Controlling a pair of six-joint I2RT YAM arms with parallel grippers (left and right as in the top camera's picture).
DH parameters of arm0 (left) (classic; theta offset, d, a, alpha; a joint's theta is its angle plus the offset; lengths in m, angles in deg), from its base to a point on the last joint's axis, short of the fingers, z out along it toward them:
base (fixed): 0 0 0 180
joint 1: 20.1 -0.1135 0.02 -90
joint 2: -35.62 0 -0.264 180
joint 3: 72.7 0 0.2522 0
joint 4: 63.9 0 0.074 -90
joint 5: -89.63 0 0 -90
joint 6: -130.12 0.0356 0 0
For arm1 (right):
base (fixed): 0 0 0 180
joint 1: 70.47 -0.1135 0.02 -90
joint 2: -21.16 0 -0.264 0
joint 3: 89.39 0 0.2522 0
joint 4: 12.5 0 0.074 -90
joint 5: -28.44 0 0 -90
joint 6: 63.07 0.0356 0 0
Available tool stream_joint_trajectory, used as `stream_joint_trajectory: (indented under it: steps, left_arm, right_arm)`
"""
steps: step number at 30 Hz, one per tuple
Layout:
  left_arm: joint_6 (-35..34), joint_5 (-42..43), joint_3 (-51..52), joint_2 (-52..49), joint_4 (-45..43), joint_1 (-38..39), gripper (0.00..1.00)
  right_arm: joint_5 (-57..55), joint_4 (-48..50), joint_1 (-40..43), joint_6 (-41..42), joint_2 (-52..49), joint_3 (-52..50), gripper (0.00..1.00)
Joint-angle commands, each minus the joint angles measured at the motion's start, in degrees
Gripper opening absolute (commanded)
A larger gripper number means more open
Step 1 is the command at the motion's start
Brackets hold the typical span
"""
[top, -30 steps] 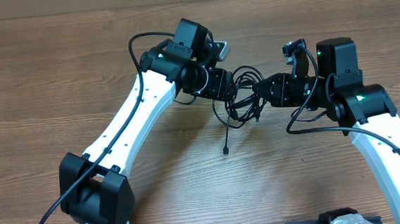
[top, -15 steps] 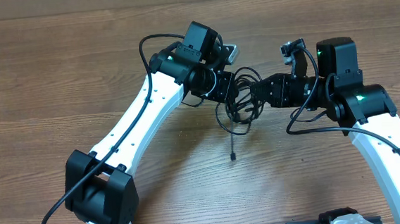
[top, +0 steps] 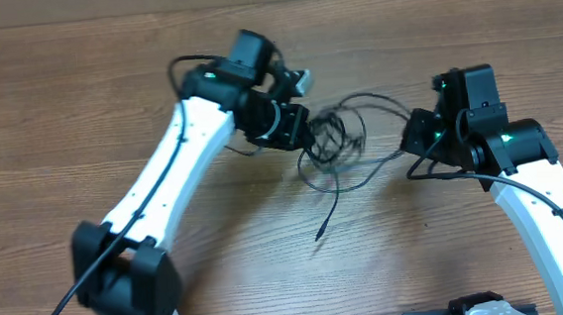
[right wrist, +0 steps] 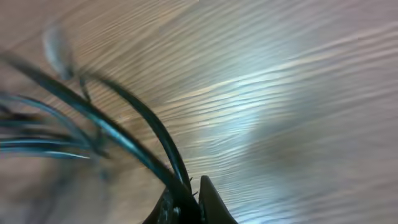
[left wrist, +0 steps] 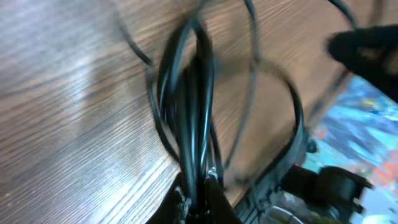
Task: Untangle cables
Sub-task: 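Pull the left gripper leftward away from the right to stretch cables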
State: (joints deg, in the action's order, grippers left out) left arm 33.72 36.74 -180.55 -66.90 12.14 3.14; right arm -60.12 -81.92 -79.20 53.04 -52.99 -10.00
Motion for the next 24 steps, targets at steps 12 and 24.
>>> stream_joint_trajectory:
  steps: [12, 24]
  left_arm:
    - [4.9, -0.4, -0.2, 19.9, 3.6, -22.9, 0.04]
    - [-13.6, -18.9, -0.2, 22.4, 3.4, -31.4, 0.04]
  right_arm:
    - [-21.1, -2.9, 1.1, 4.1, 1.6, 1.6, 0.04]
    - [-23.5, -2.8, 1.3, 4.1, 1.6, 1.6, 0.04]
